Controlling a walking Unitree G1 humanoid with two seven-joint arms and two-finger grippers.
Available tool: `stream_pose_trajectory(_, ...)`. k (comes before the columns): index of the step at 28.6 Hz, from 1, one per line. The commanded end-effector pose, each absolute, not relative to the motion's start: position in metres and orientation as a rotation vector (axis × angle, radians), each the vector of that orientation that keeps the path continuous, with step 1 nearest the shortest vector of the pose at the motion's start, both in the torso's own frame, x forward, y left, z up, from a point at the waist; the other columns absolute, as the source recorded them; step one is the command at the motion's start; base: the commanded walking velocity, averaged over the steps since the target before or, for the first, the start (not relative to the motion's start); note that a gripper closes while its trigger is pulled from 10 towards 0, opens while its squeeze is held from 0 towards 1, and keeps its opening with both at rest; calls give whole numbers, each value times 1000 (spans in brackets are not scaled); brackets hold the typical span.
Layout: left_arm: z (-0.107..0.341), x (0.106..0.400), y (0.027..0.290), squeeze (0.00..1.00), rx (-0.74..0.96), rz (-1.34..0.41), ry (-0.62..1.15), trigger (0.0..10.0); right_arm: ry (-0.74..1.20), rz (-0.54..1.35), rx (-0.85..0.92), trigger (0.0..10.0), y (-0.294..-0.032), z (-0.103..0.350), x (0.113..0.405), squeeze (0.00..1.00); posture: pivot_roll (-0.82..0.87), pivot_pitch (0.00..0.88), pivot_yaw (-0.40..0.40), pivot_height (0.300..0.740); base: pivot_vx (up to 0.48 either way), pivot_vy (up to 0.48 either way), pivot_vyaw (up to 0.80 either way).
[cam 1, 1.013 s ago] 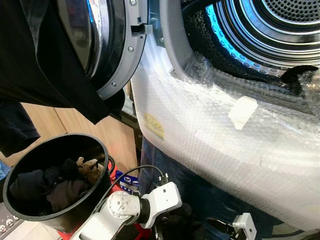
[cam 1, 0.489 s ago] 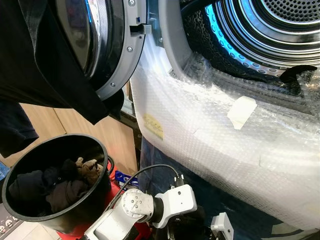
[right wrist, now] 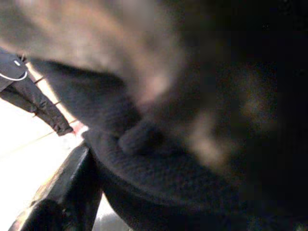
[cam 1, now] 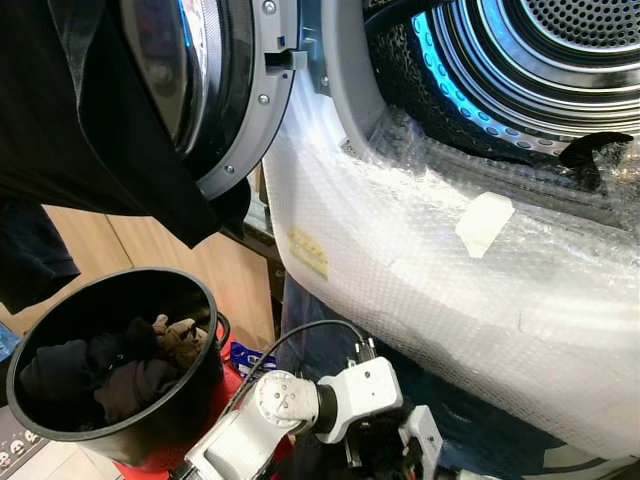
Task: Clothes washing
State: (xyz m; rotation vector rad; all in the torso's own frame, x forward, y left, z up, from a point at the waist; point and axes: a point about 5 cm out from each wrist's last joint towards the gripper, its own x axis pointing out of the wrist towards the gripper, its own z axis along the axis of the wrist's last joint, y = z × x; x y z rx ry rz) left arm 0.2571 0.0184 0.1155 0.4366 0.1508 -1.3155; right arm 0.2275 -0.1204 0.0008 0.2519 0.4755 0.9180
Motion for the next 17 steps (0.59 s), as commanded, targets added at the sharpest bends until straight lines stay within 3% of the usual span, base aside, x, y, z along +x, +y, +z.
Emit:
stream_pose_trajectory(1,139,250,-2,0,407,-1396,8,0,504,851,272,10000,-118,-6,229,0,33,94,-14,740,0,0,0)
stream_pose_trajectory(9,150,256,1,0,393,-1365,-19,0,381,690,484,10000,-123,2,245,0,45,108,-9,740,0,0,0)
stream_pose_trajectory(15,150,258,2,0,388,-1353,-20,0,366,694,471,10000,-120,2,244,0,40,109,-1,740,0,0,0)
stream_pose_trajectory(16,150,258,2,0,387,-1350,-18,0,366,700,472,4824,-118,1,243,0,42,109,-4,740,0,0,0)
stream_pose_trajectory(17,150,258,2,0,387,-1350,-18,0,366,700,472,4824,-118,1,243,0,42,109,-4,740,0,0,0)
